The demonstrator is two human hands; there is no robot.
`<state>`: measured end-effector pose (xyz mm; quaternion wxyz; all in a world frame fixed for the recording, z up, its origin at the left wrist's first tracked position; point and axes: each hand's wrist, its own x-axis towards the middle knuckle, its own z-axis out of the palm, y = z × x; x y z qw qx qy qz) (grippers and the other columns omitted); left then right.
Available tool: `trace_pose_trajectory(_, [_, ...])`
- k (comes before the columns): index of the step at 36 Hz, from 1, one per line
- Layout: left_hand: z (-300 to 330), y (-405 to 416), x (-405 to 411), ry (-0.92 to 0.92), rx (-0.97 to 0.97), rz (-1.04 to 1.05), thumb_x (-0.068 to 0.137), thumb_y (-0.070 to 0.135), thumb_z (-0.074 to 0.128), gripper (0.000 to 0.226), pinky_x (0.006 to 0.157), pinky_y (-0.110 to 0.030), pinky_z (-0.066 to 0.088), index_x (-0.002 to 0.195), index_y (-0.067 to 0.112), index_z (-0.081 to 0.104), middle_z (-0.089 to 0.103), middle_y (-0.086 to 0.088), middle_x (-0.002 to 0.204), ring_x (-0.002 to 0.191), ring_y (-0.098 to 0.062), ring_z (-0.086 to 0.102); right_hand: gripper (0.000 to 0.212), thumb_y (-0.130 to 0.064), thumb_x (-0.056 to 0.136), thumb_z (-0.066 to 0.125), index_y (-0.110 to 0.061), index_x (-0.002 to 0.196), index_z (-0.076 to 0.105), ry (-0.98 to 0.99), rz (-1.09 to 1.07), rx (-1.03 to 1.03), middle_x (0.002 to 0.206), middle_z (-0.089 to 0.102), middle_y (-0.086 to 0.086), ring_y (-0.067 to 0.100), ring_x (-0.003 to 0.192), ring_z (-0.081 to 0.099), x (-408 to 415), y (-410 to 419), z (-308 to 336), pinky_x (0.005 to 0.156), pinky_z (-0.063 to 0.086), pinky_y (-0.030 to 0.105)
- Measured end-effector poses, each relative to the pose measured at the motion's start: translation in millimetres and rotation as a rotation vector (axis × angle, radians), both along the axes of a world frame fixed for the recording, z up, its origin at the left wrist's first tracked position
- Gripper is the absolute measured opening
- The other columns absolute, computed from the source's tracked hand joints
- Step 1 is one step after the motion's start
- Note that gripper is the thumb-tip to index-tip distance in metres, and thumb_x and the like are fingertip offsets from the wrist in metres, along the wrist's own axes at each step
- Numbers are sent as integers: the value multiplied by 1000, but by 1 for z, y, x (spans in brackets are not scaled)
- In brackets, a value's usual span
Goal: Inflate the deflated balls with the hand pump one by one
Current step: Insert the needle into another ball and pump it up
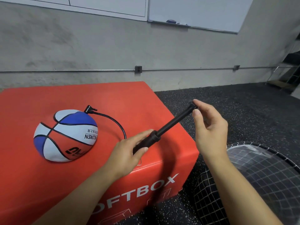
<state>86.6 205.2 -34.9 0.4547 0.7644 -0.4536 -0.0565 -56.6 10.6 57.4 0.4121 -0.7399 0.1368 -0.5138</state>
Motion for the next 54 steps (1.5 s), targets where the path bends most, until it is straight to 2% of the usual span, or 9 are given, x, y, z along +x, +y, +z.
trace_pose_trajectory(3, [-1,1,0,15,-14,6,99,16,67,70,101,-37,56,146,62,45,75,19,117,104,-8,75,27,-1,103,59,-10,126,72,35,29,-9,120,71,-12,-6,112,66,8,5,-8,95,46,8])
trace_pose_trajectory(7, [0,1,3,38,-27,21,98,17,67,70,109,-41,52,147,60,45,71,25,126,123,2,64,27,-1,104,60,-10,126,72,51,91,-7,121,73,-8,2,115,68,21,13,-21,100,50,19])
trace_pose_trajectory(14, [-1,-1,6,62,-50,53,98,14,69,70,110,-37,52,147,57,47,69,26,129,123,8,62,27,-4,104,61,-12,127,71,117,155,-23,125,73,-6,13,121,68,38,26,-46,104,54,37])
trace_pose_trajectory(22, [-4,-4,9,79,-82,23,96,14,70,69,112,-37,51,146,57,49,69,26,129,123,5,63,29,-8,104,61,-21,129,71,214,190,-16,125,72,-12,12,119,67,40,34,-64,103,55,43])
trace_pose_trajectory(35, [3,-3,2,17,-28,-7,97,12,70,70,112,-34,50,148,55,49,70,27,128,124,8,61,29,-2,102,62,-21,123,70,112,156,4,119,74,-17,4,115,68,12,7,-31,102,51,21])
trace_pose_trajectory(41, [3,-5,-2,-51,37,-4,99,19,68,70,102,-32,55,146,65,43,76,16,115,102,-9,75,29,-1,103,60,-18,124,70,21,66,56,118,74,-7,6,110,70,-6,-21,-12,99,54,25])
trace_pose_trajectory(45, [3,-5,-4,-101,63,20,98,24,69,69,95,-34,56,148,64,41,73,24,118,100,-6,73,29,-6,104,60,-27,123,70,-3,32,85,119,75,-3,15,114,70,-11,-30,-11,103,54,38])
trace_pose_trajectory(51, [1,-6,-4,-123,51,48,98,24,69,69,96,-31,55,149,61,41,70,28,125,105,0,70,27,-2,103,60,-16,124,71,19,29,55,118,74,-6,6,112,70,0,-14,-16,98,53,21])
trace_pose_trajectory(54, [-1,-6,-1,-90,40,47,97,22,69,69,97,-32,55,148,61,42,74,24,117,99,-3,74,26,-3,103,61,-13,124,72,50,56,33,119,74,-7,6,114,69,10,-6,-24,100,53,23])
